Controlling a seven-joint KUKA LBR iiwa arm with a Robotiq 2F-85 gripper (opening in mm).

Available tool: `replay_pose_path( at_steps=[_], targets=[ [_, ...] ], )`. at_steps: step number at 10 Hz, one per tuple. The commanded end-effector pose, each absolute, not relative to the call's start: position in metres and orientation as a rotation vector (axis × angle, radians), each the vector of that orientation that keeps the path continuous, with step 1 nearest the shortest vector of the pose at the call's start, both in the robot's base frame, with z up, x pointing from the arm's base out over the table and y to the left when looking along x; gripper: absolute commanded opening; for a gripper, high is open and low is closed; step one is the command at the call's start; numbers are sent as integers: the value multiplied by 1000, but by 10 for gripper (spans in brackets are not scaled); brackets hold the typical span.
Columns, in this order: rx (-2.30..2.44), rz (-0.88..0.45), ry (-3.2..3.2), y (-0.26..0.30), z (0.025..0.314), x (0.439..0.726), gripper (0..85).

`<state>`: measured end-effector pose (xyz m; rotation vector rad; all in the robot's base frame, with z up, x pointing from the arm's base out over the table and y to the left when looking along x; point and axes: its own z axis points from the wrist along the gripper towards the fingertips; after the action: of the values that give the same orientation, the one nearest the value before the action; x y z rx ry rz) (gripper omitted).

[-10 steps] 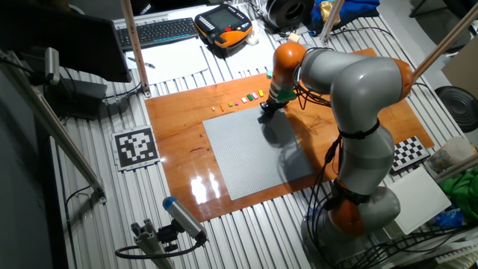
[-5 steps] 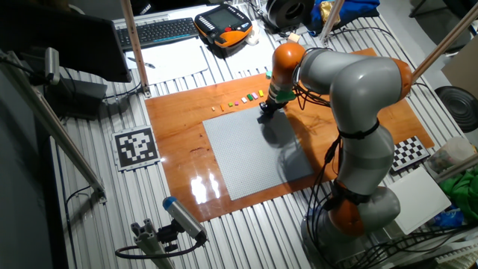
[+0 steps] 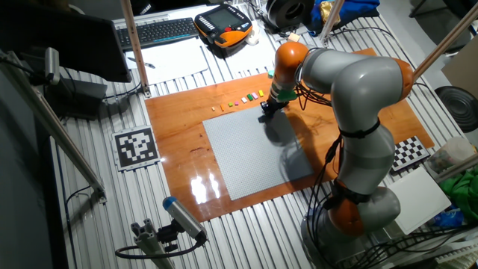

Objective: Stack small Lego blocks randomly, one at a time

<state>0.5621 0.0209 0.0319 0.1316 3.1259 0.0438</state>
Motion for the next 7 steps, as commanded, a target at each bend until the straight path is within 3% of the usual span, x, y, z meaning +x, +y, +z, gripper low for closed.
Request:
replay_pose_path(
  at_steps=[1,7],
  targets=[
    [131,44,3126,21,33,562,0],
    [160,37,3124,23,35,563,0]
  ],
)
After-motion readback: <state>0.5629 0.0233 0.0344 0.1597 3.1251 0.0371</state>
